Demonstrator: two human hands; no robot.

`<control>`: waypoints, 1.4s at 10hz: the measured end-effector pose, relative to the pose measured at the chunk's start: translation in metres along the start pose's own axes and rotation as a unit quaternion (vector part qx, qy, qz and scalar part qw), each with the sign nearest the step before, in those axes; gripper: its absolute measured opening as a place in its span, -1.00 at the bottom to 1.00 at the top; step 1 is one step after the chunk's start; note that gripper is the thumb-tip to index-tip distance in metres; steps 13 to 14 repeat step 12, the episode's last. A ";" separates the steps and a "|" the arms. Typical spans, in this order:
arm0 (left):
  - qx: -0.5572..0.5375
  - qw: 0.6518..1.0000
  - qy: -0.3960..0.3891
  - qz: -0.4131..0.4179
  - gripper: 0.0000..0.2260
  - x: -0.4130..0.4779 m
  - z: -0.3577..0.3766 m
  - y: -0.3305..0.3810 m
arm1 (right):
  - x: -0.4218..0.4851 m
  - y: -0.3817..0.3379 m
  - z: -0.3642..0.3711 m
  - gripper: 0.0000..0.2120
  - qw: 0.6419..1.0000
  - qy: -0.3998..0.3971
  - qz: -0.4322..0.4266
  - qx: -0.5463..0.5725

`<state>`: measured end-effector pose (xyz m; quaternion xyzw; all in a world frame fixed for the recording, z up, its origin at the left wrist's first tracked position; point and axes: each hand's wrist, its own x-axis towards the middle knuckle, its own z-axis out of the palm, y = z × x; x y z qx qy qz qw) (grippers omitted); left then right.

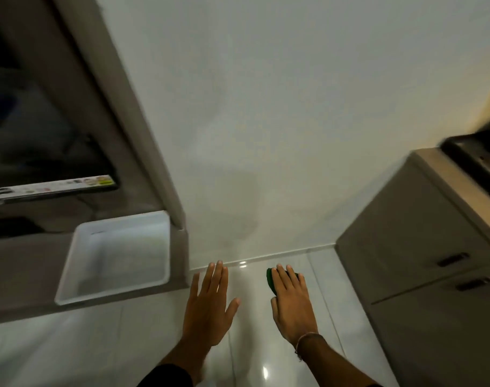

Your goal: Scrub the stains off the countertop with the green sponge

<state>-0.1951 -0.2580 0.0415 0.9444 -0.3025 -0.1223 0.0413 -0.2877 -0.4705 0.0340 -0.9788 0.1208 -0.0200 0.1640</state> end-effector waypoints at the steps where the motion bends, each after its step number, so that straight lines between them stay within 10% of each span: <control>1: -0.003 0.998 0.005 -0.062 -0.24 -0.022 -0.006 -0.078 | 0.035 -0.080 0.024 -0.36 0.998 -0.020 -0.056 0.013; 5: 0.013 0.988 0.036 -0.148 -0.25 -0.016 -0.030 -0.300 | 0.158 -0.302 0.094 -0.36 0.985 -0.036 -0.169 0.027; 14: -0.045 0.993 0.062 -0.085 -0.25 0.017 -0.005 -0.363 | 0.210 -0.329 0.172 -0.20 0.986 -0.134 -0.093 -0.020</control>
